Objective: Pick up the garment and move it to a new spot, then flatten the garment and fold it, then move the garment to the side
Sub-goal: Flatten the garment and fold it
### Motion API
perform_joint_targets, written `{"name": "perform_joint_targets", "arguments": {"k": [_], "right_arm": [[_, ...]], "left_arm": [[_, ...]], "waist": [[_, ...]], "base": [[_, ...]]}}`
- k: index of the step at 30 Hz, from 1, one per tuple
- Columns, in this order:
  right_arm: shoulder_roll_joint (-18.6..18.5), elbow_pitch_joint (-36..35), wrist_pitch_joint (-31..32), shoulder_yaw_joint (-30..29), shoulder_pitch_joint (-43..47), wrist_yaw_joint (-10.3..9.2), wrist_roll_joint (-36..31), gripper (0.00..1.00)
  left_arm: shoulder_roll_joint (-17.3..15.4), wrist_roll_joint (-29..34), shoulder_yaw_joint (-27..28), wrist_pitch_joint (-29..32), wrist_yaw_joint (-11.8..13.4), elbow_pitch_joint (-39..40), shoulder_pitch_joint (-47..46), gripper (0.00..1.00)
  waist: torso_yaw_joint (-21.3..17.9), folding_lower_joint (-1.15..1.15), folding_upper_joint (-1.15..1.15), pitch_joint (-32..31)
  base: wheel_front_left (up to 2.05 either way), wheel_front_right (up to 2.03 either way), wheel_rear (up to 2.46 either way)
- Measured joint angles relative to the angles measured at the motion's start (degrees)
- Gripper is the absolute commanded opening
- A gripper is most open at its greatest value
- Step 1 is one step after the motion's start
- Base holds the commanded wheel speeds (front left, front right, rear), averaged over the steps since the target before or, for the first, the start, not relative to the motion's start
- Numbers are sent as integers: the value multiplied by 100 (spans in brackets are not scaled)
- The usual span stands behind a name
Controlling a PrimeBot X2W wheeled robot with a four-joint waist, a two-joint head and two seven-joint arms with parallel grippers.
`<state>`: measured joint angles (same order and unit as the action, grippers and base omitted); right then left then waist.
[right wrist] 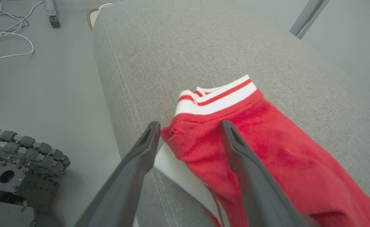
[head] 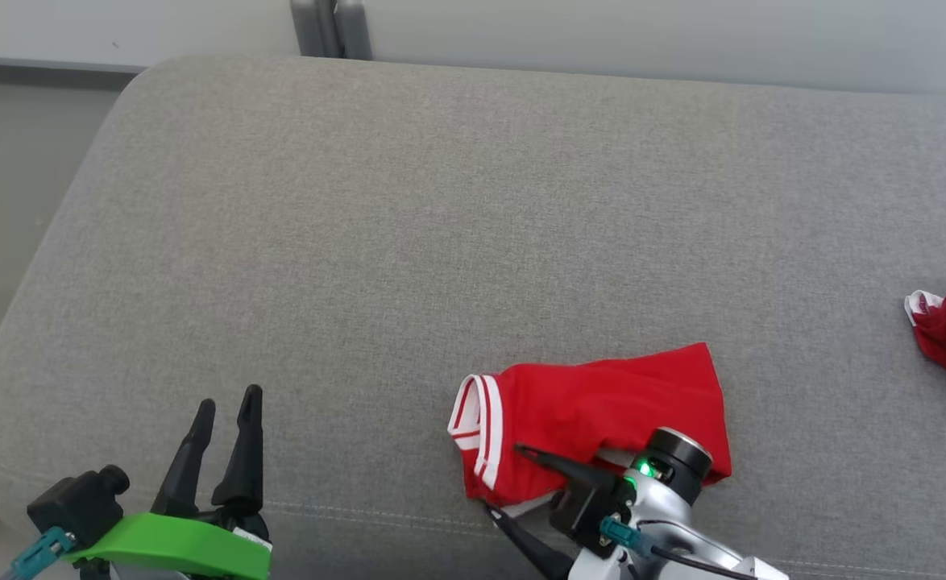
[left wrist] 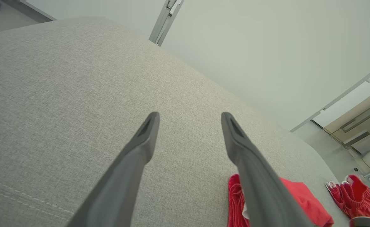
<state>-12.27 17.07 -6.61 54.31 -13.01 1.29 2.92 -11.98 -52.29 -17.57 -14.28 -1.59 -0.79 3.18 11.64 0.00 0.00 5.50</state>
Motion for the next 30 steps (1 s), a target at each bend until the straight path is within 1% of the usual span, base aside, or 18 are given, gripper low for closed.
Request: {"name": "perform_joint_targets", "arguments": {"k": [3,7,9,10,15,18,21,24,30], "right_arm": [[103,-236,-49,-141,175,4,243,100],[200,-549,-97,-626,267,-210,633,100],[229,-606,-98,-810,255,-250,765,100],[210,-599,-96,-820,231,-297,737,100],[129,-520,-34,-945,171,-393,721,100],[48,-413,66,-924,179,-381,726,100],[-75,-243,232,-805,179,-297,717,100],[-179,-41,328,-754,170,-279,656,100],[-200,265,371,-726,-63,-237,468,100]], "left_arm": [[-55,13,69,-15,0,19,46,100],[-85,32,125,-15,1,108,66,100],[-99,33,151,-15,1,138,70,100],[-101,37,137,-15,1,149,70,100],[-88,63,-13,-15,0,213,68,100],[-65,65,-81,-14,-1,225,65,100],[-65,65,-86,-14,-2,261,64,100],[-44,71,-108,-14,-44,261,58,100],[18,73,-183,9,-93,243,-8,100]], "waist": [[-114,0,0,-34],[-284,0,0,-55],[-375,0,0,-52],[-420,0,0,-47],[-577,0,0,24],[-587,0,0,94],[-576,0,0,176],[-552,0,0,259],[-445,0,0,357]], "base": [[0,0,0],[0,0,0],[0,0,0],[0,0,0],[0,0,0],[0,0,0],[0,0,0],[0,0,0],[0,0,0]]}}
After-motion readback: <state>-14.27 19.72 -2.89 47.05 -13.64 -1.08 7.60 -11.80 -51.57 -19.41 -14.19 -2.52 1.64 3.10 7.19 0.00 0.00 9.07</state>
